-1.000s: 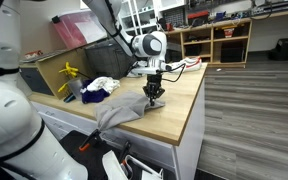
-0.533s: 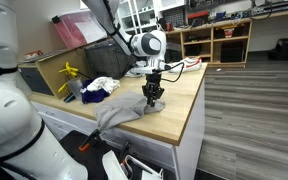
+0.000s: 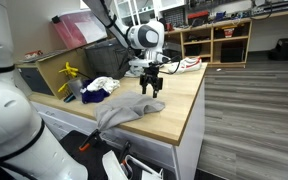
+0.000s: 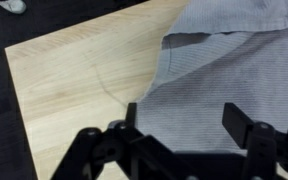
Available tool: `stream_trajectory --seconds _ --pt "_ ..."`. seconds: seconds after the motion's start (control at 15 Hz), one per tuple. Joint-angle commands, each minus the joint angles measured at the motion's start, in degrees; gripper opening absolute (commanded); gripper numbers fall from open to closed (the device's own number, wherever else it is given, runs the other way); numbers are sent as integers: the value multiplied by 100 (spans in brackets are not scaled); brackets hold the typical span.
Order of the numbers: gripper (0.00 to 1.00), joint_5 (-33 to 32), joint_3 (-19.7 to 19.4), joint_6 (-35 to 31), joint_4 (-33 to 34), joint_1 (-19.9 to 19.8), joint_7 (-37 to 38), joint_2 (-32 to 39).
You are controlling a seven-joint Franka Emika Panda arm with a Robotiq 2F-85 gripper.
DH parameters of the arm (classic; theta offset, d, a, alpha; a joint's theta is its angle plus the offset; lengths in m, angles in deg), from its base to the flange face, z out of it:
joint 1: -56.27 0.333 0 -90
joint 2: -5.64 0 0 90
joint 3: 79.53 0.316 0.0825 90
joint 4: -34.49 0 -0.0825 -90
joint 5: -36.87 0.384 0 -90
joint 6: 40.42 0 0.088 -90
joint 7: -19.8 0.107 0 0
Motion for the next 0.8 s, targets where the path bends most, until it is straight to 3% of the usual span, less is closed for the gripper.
stream_trajectory --seconds 0.0,0.2,0.27,0.33,0.47,0.73 --pt "100 297 194 -136 93 86 180 -276" --pt "100 629 427 -379 282 202 138 -242" --pt "93 678 490 -454 355 238 120 -188" --pt "72 731 554 -526 444 295 148 -124" --pt "68 778 653 -726 573 413 214 -28" --pt "38 781 770 -1075 802 645 607 217"
